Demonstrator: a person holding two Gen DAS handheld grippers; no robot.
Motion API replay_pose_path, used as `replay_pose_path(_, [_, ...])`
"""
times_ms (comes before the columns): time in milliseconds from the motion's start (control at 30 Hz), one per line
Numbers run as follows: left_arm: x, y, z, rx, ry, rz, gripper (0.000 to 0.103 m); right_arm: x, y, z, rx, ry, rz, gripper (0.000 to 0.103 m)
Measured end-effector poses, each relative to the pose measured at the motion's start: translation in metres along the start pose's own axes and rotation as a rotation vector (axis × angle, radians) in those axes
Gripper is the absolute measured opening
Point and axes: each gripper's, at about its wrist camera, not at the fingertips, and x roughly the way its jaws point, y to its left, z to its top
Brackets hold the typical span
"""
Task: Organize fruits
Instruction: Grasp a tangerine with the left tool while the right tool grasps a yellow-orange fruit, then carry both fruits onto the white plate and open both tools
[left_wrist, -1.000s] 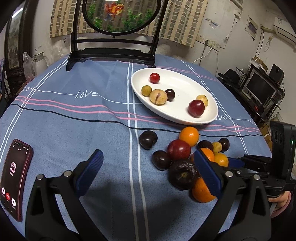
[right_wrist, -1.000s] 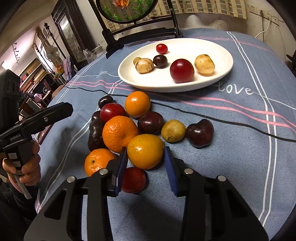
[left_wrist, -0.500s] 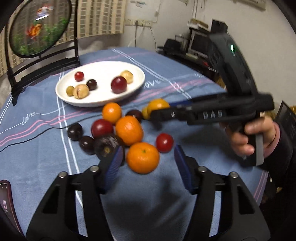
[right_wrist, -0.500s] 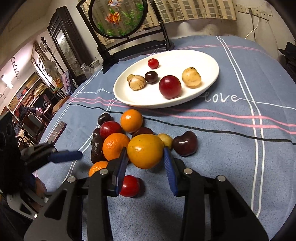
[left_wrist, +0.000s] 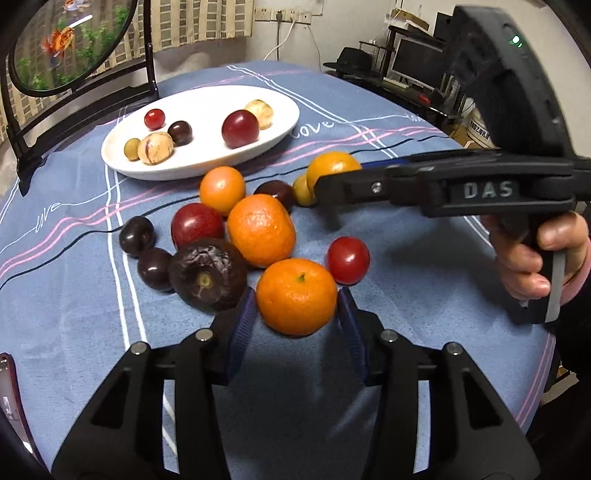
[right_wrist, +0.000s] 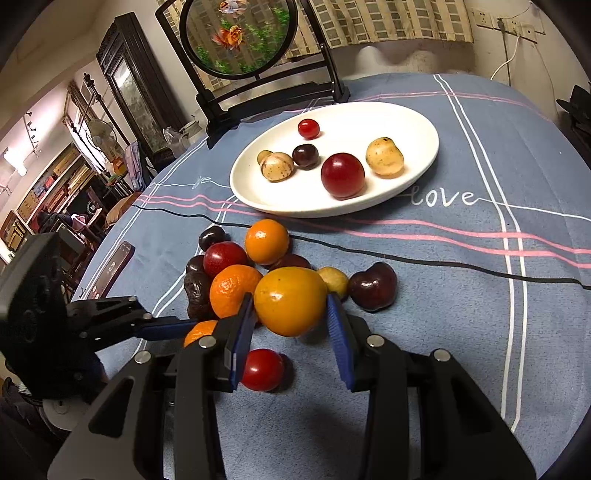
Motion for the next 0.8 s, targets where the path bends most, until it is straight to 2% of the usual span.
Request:
replay_pose_path(400, [0.005, 0.001, 0.002, -0.018, 0.005, -0.024, 0.046, -0.006, 0.004, 0.0, -0.015, -0.026, 0.001, 0.04])
replay_pose_path(567, [-0.012, 0.006, 0.005, -0.044, -0.055, -0.084, 0.046, -0.012, 0.006, 0.0, -0.019, -0.056, -0.003, 0.04])
replay_pose_path(700, [-0.032, 0.026, 0.024, -0.131, -0.144, -0.2, 0.046, -0.017, 0.001, 0.007, -0.03, -0.135, -0.027, 0.04])
replay_pose_path(767, [-0.035, 0.039, 0.039, -0.176, -0.179, -0.201, 0.046, -0.016, -0.005, 0.016, -0.006, -0.169, -0.035, 0.04])
replay_pose_path(800, [-0.035, 0.048, 0.051, -0.201, -0.201, -0.17, 0.046, -0.014, -0.009, 0.022, 0.014, -0.182, -0.04, 0.04])
